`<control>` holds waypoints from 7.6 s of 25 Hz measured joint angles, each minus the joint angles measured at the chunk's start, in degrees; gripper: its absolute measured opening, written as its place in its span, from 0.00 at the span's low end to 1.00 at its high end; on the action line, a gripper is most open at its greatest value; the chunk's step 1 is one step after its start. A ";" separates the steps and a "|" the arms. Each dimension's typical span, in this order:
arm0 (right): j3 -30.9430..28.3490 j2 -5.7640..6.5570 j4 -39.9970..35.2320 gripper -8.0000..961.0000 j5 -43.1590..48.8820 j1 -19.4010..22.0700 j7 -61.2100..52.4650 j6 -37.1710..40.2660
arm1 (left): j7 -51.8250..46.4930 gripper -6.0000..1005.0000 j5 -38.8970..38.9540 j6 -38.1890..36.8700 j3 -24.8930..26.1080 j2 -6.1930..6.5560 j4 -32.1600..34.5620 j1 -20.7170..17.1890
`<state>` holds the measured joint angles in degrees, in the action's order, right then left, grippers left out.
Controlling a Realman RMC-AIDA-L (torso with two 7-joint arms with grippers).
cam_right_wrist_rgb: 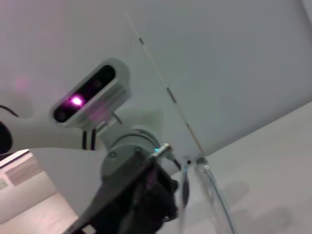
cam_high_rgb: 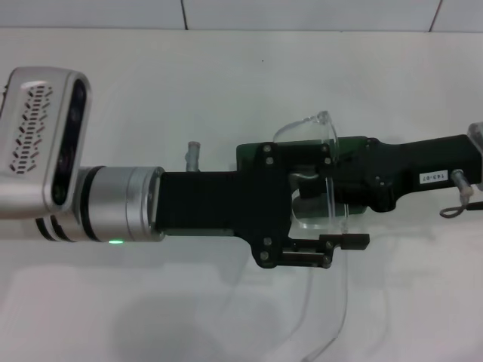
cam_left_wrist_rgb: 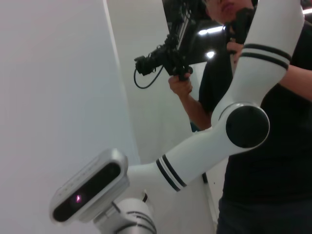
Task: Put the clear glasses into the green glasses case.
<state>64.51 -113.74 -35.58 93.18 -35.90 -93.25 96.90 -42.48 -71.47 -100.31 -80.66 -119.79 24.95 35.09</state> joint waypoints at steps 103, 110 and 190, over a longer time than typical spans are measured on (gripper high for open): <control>-2.59 -1.02 0.86 0.17 6.97 -3.60 -0.72 -4.82 | 4.32 0.65 4.79 -2.92 -2.14 0.67 -0.70 -4.15; -2.12 -0.67 -3.36 0.17 10.93 -4.46 -4.13 -7.91 | 4.29 0.65 4.79 -5.09 8.54 1.35 -0.78 -9.64; 64.18 -2.45 -48.54 0.19 75.37 1.35 -56.81 -40.53 | -0.32 0.65 4.23 -1.02 20.25 1.93 -3.00 -13.37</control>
<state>128.69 -116.19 -84.12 168.54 -34.55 -150.06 56.37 -42.80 -67.24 -101.33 -60.41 -117.86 21.96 21.72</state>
